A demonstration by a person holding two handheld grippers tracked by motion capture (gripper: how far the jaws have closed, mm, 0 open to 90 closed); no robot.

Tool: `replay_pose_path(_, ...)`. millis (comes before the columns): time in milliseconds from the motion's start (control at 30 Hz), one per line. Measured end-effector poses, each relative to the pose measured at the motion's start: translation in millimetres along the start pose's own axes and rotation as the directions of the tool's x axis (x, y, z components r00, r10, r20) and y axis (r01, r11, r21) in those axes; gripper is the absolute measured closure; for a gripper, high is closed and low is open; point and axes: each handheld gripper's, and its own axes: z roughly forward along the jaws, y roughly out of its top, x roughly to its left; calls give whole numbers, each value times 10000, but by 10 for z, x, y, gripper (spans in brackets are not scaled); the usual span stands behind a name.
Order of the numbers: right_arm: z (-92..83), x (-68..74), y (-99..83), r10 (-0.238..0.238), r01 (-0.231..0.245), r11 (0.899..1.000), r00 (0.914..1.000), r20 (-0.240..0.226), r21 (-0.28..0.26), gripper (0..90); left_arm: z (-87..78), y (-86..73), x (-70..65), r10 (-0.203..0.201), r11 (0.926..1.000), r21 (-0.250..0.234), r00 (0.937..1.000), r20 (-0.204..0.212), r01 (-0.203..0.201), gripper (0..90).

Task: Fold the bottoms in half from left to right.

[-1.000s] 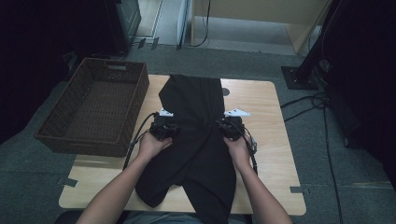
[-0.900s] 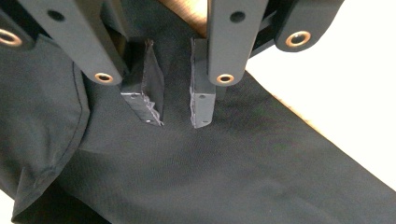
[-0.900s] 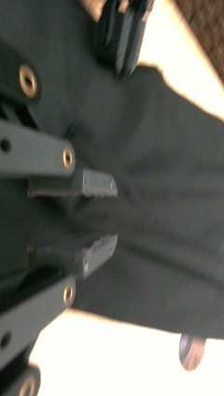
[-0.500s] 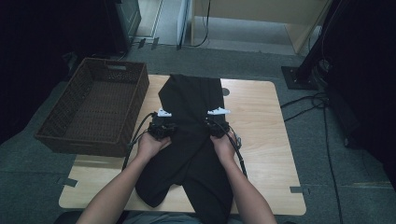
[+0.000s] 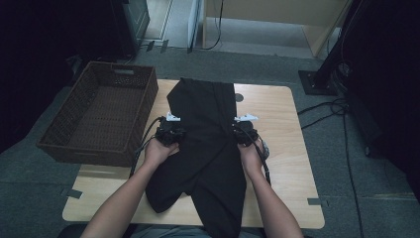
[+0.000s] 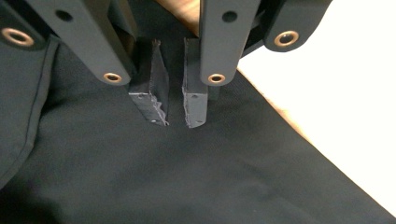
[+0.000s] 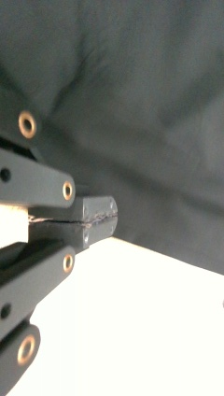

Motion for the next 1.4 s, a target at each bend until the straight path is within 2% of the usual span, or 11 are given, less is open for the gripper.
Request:
replay_pose_path(100,-125,34,5,300,-354,9975,9958,-868,-611,812,18,25,25,-102,9999,26,9999,129,102,798)
replay_pose_path(233,-236,362,-37,-420,208,9935,9809,-1902,-1121,701,47,64,45,-34,10000,54,9999,122,33,793)
replay_pose_path(333,-197,636,-121,-1079,824,9908,9594,-2607,-1070,645,71,77,78,-47,10000,-86,9998,194,48,781)
replay_pose_path(467,-47,848,-219,-1497,1356,9883,9513,-2694,-705,638,80,115,130,-444,9990,-21,9980,459,445,743)
replay_pose_path(567,-8,860,-234,-1316,1120,9899,9536,-2708,-864,641,51,121,119,-989,9950,-2,9886,1134,996,677)
replay_pose_path(700,38,865,-210,-1547,1337,9860,9569,-2459,-1000,641,12,74,3,-705,9968,-243,9831,1689,756,632)
replay_pose_path(800,66,845,-178,-1494,1298,9870,9581,-2445,-945,629,51,25,-15,-335,9994,55,9867,1591,331,652)
replay_pose_path(1000,55,852,-168,-1646,1448,9849,9531,-2539,-950,544,15,22,104,-630,9980,144,9877,1428,616,692)
replay_pose_path(1133,16,984,-145,-1997,1676,9762,9420,-2699,-1375,462,18,20,123,-711,9975,84,9886,1326,707,711)
replay_pose_path(1267,104,1127,-120,-2060,1781,9766,9363,-2845,-1209,398,19,24,134,-650,9979,110,9890,1332,641,721)
replay_pose_path(1400,143,1166,-110,-2232,2043,9740,9386,-2630,-975,485,21,32,148,-528,9986,66,9931,1049,524,736)
